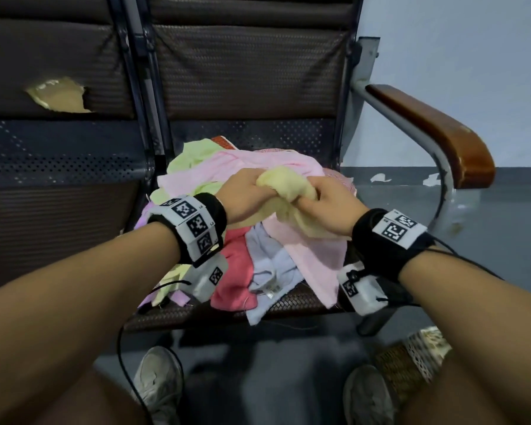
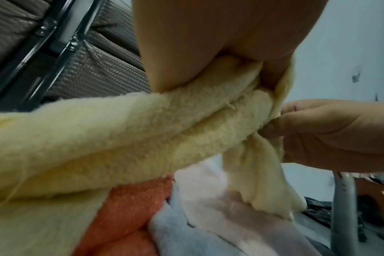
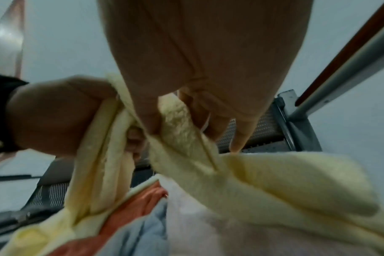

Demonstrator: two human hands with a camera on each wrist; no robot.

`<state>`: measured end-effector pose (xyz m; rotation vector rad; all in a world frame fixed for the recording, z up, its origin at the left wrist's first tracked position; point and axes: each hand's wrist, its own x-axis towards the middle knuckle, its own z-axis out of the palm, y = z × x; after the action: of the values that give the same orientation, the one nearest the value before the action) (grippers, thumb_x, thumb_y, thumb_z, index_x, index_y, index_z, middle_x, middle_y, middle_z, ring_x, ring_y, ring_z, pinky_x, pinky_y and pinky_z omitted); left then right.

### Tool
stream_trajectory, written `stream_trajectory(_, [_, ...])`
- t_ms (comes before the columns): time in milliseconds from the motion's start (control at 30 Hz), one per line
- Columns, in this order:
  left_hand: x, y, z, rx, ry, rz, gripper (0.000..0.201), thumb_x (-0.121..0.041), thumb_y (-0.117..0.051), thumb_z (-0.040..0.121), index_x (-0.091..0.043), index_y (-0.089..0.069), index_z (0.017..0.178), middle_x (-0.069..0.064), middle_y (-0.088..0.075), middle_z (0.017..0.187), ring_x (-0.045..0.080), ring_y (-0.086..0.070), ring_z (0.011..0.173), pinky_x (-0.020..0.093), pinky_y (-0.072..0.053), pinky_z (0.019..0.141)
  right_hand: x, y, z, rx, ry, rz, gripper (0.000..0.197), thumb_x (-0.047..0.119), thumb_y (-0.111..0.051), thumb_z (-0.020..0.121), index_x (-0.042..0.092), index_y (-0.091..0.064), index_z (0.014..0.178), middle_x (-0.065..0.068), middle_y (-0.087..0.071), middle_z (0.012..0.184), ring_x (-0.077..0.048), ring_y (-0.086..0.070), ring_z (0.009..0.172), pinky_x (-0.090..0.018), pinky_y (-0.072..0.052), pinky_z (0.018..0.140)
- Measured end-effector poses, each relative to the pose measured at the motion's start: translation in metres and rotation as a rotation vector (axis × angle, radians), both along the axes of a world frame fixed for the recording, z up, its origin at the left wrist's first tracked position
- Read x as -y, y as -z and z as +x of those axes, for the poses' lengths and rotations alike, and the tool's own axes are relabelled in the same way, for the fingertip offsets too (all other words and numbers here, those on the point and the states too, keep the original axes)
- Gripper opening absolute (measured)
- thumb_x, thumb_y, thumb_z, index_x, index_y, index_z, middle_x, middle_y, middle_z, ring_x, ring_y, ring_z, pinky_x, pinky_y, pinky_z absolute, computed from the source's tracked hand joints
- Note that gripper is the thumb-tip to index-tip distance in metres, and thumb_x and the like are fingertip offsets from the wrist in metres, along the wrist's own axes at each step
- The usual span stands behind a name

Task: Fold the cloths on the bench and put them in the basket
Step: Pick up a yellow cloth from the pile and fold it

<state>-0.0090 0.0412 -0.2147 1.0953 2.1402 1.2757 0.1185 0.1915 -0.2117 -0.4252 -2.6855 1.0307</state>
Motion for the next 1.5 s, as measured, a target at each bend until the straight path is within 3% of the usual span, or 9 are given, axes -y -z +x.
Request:
stream_trajectory(233, [0.028, 0.014, -0.029, -0.437, -0.045, -0.499, 0.024, -0.049, -0.062, 0.075, -0.027, -0.061, 0.082, 0.001, -0.067, 0.089, 0.026, -0.059, 0.082, 0.029, -0.037, 0.06, -0.034, -0.008, 0.005, -0.218, 0.495, -0.3, 0.028, 0.012, -0.045, 0.094, 0.008, -0.065, 0.113, -0.012, -0.068, 0.111, -0.029, -0.063, 0.106, -0.044, -0.051, 0.098])
stream_trajectory(500, [0.01, -0.008, 0.001, -0.061, 0.058, 0.059, 0.039, -0.011, -0.061, 0.066, -0.016, -0.058, 0.104, 0.003, -0.067, 0.087, 0.017, -0.06, 0.075, 0.029, -0.048, 0.067, -0.015, 0.007, 0.004, 0.04, 0.08, -0.296, 0.043, 0.019, -0.068, 0.089, 0.022, -0.058, 0.131, 0.001, -0.059, 0.129, -0.017, -0.055, 0.124, -0.04, -0.047, 0.105])
stream_trajectory(600, [0.005, -0.009, 0.004, -0.082, 0.127, 0.103, 0.05, 0.008, -0.063, 0.073, -0.014, -0.065, 0.118, 0.002, -0.07, 0.104, 0.01, -0.064, 0.088, 0.022, -0.051, 0.079, -0.006, 0.006, -0.003, 0.053, -0.041, -0.154, 0.024, 0.033, -0.069, 0.092, 0.02, -0.066, 0.113, 0.004, -0.069, 0.102, -0.014, -0.065, 0.095, -0.035, -0.051, 0.084])
stream_trajectory(700, [0.01, -0.006, -0.006, -0.224, -0.023, -0.053, 0.038, -0.01, -0.073, 0.077, -0.02, -0.066, 0.113, 0.0, -0.069, 0.104, 0.016, -0.064, 0.094, 0.029, -0.051, 0.083, -0.013, 0.001, -0.005, -0.03, 0.092, -0.013, 0.016, 0.038, -0.072, 0.089, 0.022, -0.068, 0.087, 0.003, -0.069, 0.083, -0.017, -0.062, 0.079, -0.035, -0.048, 0.073])
stream_trajectory(833, [0.023, 0.003, -0.024, -0.354, -0.141, -0.273, 0.008, -0.029, -0.068, 0.085, -0.022, -0.066, 0.085, -0.002, -0.067, 0.082, 0.019, -0.061, 0.079, 0.028, -0.042, 0.067, -0.03, 0.003, -0.003, -0.087, 0.344, -0.054, 0.016, 0.036, -0.069, 0.091, 0.023, -0.071, 0.1, -0.001, -0.069, 0.093, -0.02, -0.064, 0.088, -0.035, -0.051, 0.083])
stream_trajectory(967, [0.019, 0.002, -0.023, -0.28, -0.175, -0.141, 0.048, -0.038, -0.049, 0.098, -0.014, -0.047, 0.056, -0.003, -0.052, 0.057, 0.019, -0.049, 0.059, 0.031, -0.039, 0.059, -0.028, 0.009, 0.001, -0.009, 0.245, -0.015, 0.039, 0.017, -0.062, 0.092, 0.024, -0.059, 0.13, 0.0, -0.063, 0.117, -0.021, -0.062, 0.108, -0.034, -0.049, 0.097])
stream_trajectory(1067, [0.01, -0.003, -0.012, -0.246, -0.167, -0.093, 0.059, -0.043, -0.042, 0.102, -0.017, -0.038, 0.05, -0.008, -0.044, 0.047, 0.01, -0.042, 0.05, 0.027, -0.034, 0.053, -0.006, 0.006, 0.0, 0.029, -0.021, -0.053, 0.049, 0.04, -0.078, 0.08, 0.03, -0.058, 0.124, 0.013, -0.06, 0.115, -0.008, -0.059, 0.107, -0.021, -0.047, 0.087])
stream_trajectory(1233, [0.006, -0.007, -0.007, -0.361, -0.164, -0.07, 0.051, -0.042, -0.048, 0.102, -0.017, -0.04, 0.058, -0.006, -0.042, 0.055, 0.014, -0.04, 0.056, 0.034, -0.027, 0.057, 0.002, 0.008, -0.008, 0.0, 0.016, 0.084, 0.031, 0.023, -0.057, 0.098, 0.023, -0.052, 0.067, 0.007, -0.05, 0.063, -0.013, -0.046, 0.061, -0.032, -0.037, 0.067])
stream_trajectory(1500, [0.011, 0.005, -0.017, -0.346, -0.257, -0.036, 0.009, -0.029, -0.061, 0.091, -0.024, -0.056, 0.096, -0.009, -0.057, 0.078, 0.017, -0.054, 0.074, 0.031, -0.042, 0.066, -0.004, -0.004, -0.013, -0.143, 0.259, -0.476, 0.024, 0.02, -0.047, 0.102, 0.014, -0.069, 0.106, -0.007, -0.073, 0.107, -0.025, -0.069, 0.104, -0.042, -0.055, 0.095])
